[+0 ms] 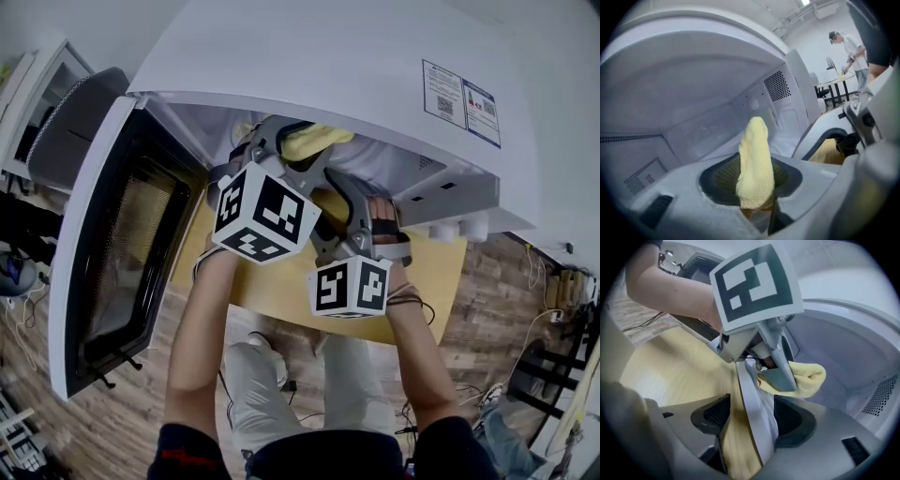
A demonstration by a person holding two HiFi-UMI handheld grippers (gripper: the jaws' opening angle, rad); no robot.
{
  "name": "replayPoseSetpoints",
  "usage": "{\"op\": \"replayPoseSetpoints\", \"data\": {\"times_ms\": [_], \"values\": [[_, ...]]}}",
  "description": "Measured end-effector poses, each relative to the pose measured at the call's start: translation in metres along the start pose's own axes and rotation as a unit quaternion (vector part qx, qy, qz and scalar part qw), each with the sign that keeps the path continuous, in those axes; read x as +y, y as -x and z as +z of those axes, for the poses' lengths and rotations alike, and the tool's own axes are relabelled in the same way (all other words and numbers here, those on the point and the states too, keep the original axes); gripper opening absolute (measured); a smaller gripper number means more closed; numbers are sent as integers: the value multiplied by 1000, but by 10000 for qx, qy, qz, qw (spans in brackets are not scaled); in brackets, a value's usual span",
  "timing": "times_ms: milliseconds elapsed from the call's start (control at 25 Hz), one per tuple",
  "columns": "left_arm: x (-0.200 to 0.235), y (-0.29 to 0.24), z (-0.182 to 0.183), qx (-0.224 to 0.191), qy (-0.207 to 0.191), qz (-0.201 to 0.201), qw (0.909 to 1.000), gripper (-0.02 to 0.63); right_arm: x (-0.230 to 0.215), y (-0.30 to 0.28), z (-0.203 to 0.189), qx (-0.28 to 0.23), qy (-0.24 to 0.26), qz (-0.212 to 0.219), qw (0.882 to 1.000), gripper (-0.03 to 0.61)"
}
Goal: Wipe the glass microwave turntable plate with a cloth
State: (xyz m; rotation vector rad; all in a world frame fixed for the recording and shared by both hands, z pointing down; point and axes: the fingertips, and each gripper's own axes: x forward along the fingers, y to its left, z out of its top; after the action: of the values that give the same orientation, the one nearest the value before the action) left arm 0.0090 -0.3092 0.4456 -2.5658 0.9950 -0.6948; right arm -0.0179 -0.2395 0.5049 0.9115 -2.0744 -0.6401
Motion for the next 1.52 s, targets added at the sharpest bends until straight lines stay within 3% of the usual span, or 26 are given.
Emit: {"op": "replayPoseSetpoints", "data": {"times_ms": [320,360,440,480,680,840,1000,1520], "values": [[-6,31,5,-23,23,152,9999,138,-5,15,7,-15,-401,179,9990,276],[-7,36,5,-7,54,142,9999,138,-7,19,8,-3,-432,157,9989,263],[-9,47,4,53,141,141,9998,138,-12,26,11,70,-470,107,9988,149],[-9,54,4,73,249,143,9996,137,-14,30,11,115,-489,115,9987,111],[-5,87,4,37,1369,120,9905,138,-18,50,22,208,-911,459,9946,70],[-6,116,8,156,1849,186,9825,138,-23,71,42,211,-1175,562,9913,25],[-12,146,17,209,2192,248,9751,137,-27,99,62,139,-1526,798,9850,14],[-8,236,101,115,2583,595,9642,138,-100,180,130,-294,-2595,536,9638,9]]}}
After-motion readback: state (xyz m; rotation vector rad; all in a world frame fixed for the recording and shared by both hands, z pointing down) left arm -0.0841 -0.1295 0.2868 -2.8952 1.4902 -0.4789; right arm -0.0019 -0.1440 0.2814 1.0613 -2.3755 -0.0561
